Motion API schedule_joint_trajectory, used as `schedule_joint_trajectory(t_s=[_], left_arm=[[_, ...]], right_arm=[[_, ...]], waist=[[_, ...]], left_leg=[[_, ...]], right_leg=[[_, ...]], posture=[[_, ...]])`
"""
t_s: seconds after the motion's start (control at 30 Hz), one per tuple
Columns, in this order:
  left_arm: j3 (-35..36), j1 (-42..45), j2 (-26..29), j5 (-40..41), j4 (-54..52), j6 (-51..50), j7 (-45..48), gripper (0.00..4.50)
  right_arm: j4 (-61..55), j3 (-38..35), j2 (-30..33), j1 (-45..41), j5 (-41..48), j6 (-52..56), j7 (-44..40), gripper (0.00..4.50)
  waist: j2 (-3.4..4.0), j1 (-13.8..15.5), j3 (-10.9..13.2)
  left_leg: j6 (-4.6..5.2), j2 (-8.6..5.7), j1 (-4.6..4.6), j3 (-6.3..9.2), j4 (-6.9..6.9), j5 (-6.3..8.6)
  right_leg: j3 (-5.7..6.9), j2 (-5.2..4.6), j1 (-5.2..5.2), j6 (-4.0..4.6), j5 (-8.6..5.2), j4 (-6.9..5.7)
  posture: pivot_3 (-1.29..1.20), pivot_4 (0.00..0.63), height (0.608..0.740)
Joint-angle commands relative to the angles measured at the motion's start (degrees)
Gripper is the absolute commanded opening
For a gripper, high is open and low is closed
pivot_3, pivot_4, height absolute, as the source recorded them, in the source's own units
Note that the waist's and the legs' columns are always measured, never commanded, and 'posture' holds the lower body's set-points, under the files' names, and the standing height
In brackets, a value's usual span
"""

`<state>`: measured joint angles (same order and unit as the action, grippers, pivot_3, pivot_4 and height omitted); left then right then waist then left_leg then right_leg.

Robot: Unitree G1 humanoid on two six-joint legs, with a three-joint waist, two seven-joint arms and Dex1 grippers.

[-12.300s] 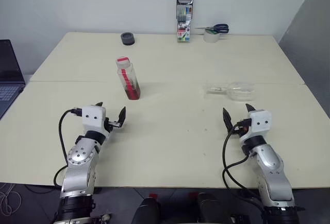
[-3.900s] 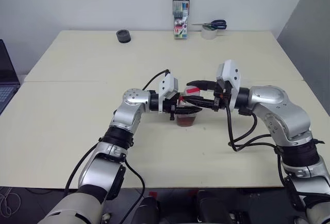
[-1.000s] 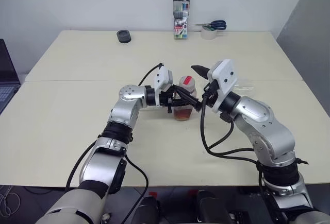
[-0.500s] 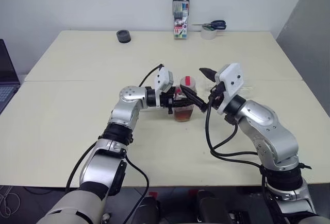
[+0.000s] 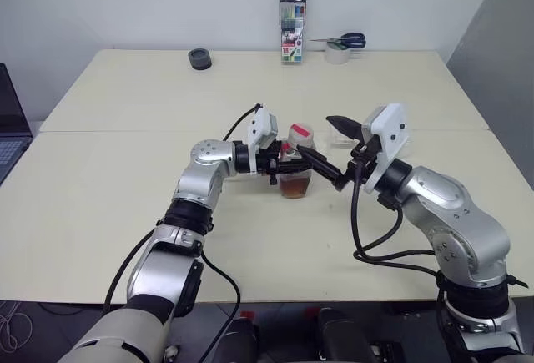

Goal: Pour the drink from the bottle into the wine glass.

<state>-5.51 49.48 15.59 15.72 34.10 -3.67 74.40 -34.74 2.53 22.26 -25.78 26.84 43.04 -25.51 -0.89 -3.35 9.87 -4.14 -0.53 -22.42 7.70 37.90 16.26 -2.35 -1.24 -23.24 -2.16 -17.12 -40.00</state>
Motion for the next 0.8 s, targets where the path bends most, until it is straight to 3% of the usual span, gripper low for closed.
schedule_joint_trajectory(t_s=[0.03, 0.37, 0.8], left_arm=[[1.44, 2.42, 0.55, 1.85, -1.08, -0.36, 1.38, 1.65], [0.98, 2.24, 0.73, 1.38, -1.94, -0.35, 3.80, 1.65], [0.75, 1.48, 1.07, 0.81, -2.66, 0.12, 4.13, 1.65]], right_arm=[[-1.98, 1.00, -0.79, -2.49, 0.30, 0.08, 1.04, 4.31], [4.55, 6.44, -3.21, -6.19, -7.56, -4.22, 3.79, 4.31], [5.92, 2.31, -3.66, -4.85, -7.88, -3.89, 4.58, 4.31]], waist=[[0.00, -0.02, 0.00], [0.00, -0.04, 0.00], [0.00, -0.04, 0.00]], left_leg=[[0.00, 0.00, 0.00, 0.00, 0.00, 0.00], [-0.02, 0.00, 0.00, 0.01, 0.01, -0.01], [-0.02, 0.01, 0.01, 0.02, 0.00, -0.01]], right_leg=[[0.00, 0.00, 0.00, 0.00, 0.00, 0.00], [0.00, 0.01, 0.00, 0.00, 0.00, 0.00], [0.01, 0.00, 0.00, 0.00, 0.00, 0.00]], posture=[[0.00, 0.150, 0.740], [0.00, 0.150, 0.740], [0.00, 0.150, 0.740]])
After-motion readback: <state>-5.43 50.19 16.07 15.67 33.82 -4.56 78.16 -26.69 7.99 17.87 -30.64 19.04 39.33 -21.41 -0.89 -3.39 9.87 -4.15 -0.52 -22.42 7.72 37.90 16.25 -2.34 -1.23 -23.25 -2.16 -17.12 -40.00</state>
